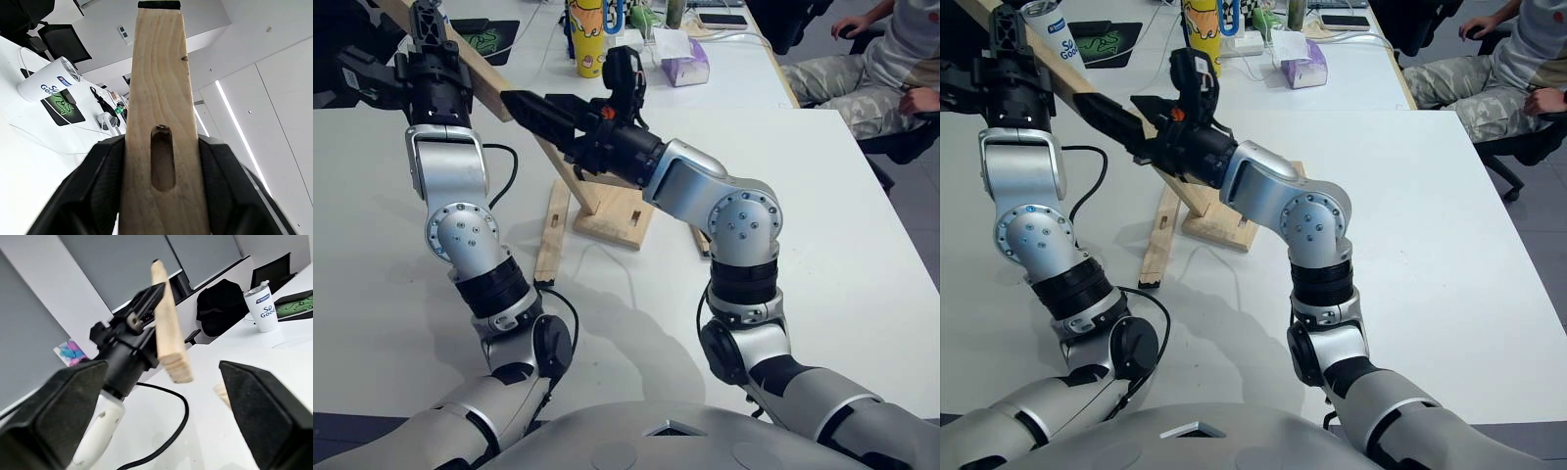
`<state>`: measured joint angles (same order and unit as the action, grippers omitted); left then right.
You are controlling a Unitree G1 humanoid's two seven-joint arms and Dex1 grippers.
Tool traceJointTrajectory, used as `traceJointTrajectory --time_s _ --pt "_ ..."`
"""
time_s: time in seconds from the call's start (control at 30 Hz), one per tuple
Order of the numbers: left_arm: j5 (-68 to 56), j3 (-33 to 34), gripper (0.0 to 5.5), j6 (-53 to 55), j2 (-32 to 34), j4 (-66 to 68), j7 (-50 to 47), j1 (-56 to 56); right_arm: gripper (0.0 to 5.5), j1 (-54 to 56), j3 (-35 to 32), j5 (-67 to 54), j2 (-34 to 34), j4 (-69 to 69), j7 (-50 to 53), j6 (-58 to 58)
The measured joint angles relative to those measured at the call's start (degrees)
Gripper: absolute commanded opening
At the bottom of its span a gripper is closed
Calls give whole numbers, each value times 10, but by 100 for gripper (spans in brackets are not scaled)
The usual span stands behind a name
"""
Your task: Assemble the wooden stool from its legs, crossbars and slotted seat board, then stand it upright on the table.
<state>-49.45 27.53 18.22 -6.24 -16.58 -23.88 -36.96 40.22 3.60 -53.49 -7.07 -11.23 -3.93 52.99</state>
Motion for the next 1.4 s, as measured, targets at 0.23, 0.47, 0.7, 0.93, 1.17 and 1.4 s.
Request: traceJointTrajectory --time_s 0.23,0.47,0.7,0.93,1.17,1.4 --pt "-12 -17 206 -10 -1 5 -6 0 422 0 17 41 -1 44 -14 -34" --pt "-29 -23 206 -16 -1 21 -11 0 393 3 24 77 -1 88 -27 -72" --pt "-34 -37 206 -24 -3 27 -12 0 282 13 26 81 -1 101 -37 -85" --pt "-34 -46 206 -28 -3 27 -18 0 174 25 43 82 -1 103 -41 -97" --pt "-27 -53 206 -36 -3 28 -22 0 119 32 54 94 -1 111 -43 -106" --pt "-25 -55 206 -41 -2 28 -26 0 117 36 58 105 -1 120 -49 -117"
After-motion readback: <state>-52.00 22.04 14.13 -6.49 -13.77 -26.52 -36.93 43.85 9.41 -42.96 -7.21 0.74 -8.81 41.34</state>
